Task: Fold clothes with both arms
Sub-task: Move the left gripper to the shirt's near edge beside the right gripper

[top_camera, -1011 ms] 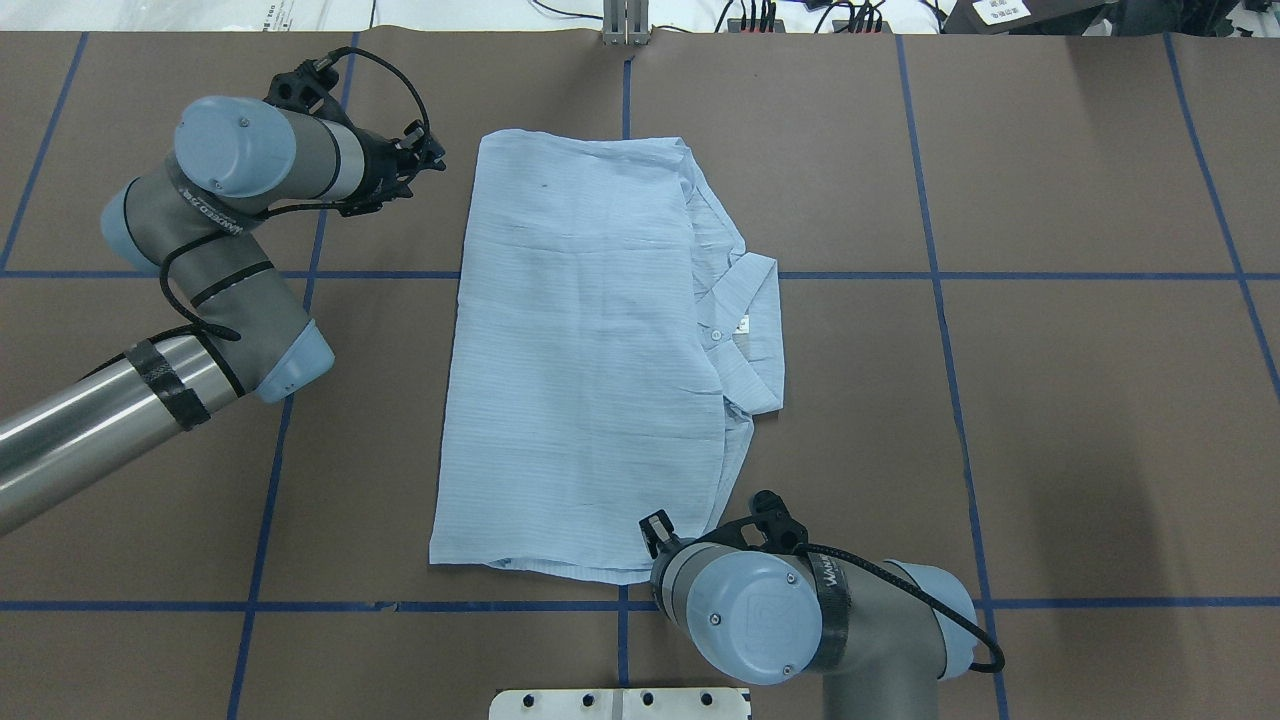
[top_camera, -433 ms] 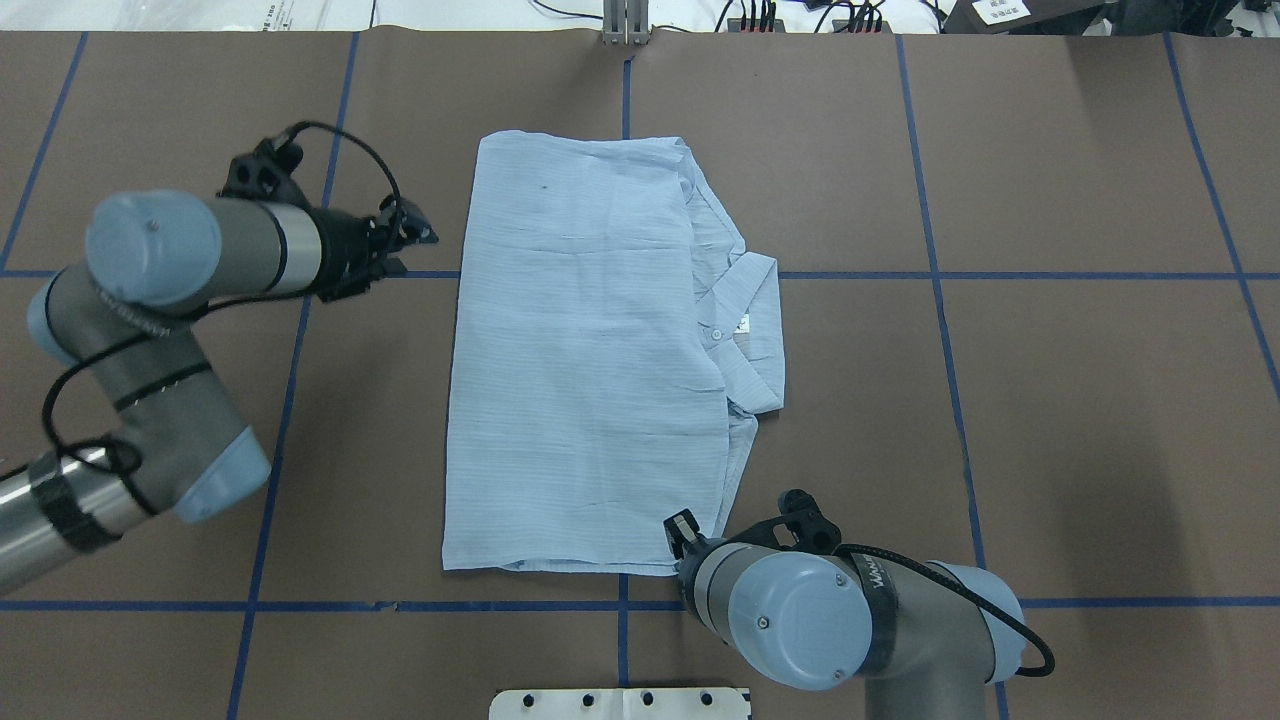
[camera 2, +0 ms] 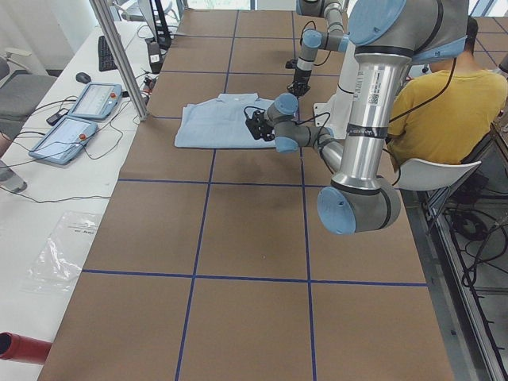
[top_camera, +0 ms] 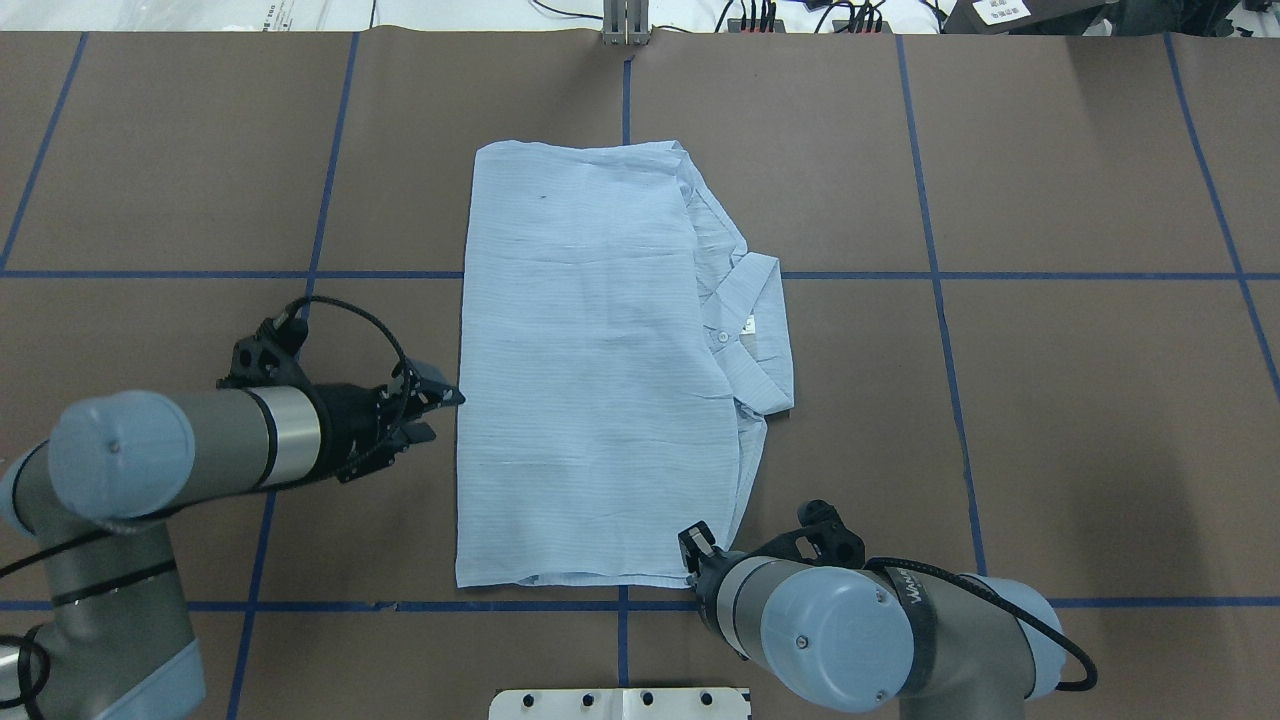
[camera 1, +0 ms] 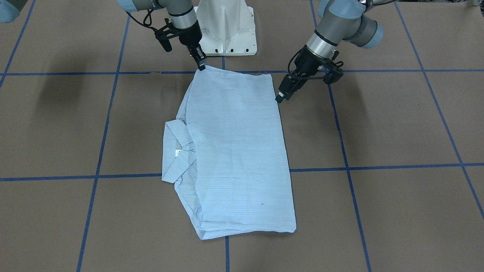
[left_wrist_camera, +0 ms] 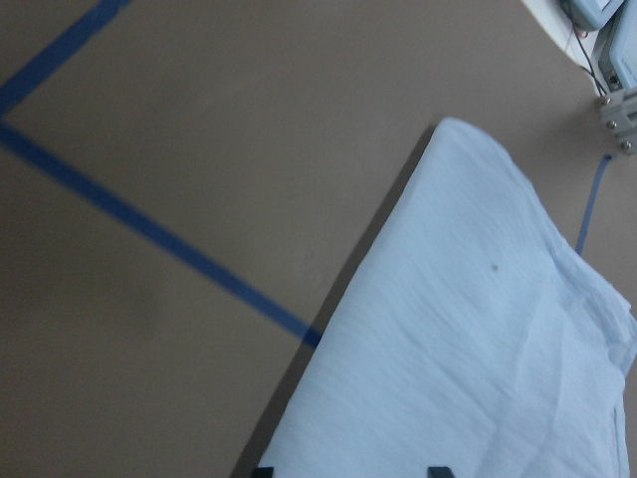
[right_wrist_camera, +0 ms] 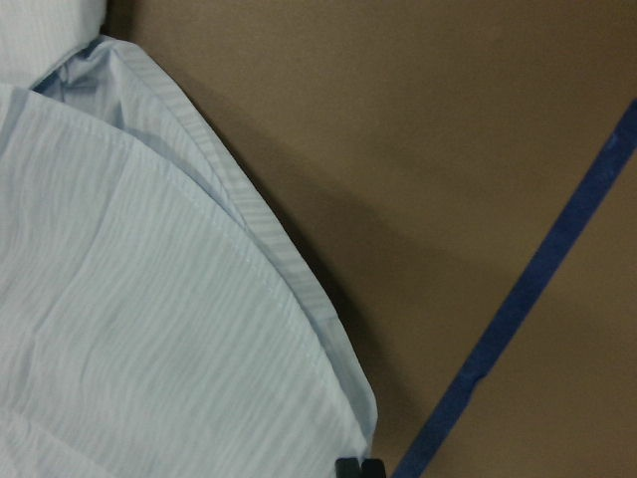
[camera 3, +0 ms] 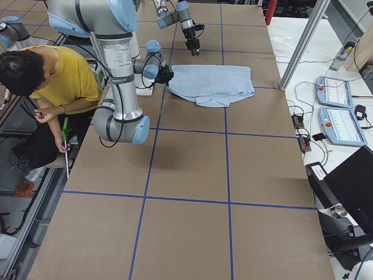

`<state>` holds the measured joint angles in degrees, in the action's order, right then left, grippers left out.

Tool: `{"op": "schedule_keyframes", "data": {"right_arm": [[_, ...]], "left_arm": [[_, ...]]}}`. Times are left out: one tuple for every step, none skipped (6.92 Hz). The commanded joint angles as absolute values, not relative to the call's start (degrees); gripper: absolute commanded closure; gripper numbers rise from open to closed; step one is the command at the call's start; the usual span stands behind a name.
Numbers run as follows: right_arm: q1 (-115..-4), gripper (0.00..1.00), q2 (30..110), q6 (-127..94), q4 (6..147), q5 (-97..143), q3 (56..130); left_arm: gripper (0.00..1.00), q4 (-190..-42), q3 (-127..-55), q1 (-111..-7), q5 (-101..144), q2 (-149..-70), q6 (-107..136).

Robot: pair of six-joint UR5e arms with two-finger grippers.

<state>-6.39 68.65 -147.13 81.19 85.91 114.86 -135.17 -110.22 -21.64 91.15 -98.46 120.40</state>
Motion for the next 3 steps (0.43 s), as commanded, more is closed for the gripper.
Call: {"op": "schedule_keyframes", "data": {"right_arm": [[-5.7, 1.00, 69.0, -147.1, 83.0, 85.7, 115.9], [-5.5, 1.00, 69.1, -147.1, 83.0, 85.8, 115.9], [-5.5, 1.00, 69.0, -147.1, 83.0, 85.8, 115.9]], "left_arm": [[0.41, -133.4, -112.0, -10.9, 82.7, -95.8, 127.2], [0.41, -131.1, -111.7, -9.1, 81.6, -96.0, 127.9], [0.41, -130.7, -111.8, -8.8, 81.6, -96.1, 128.3]]}}
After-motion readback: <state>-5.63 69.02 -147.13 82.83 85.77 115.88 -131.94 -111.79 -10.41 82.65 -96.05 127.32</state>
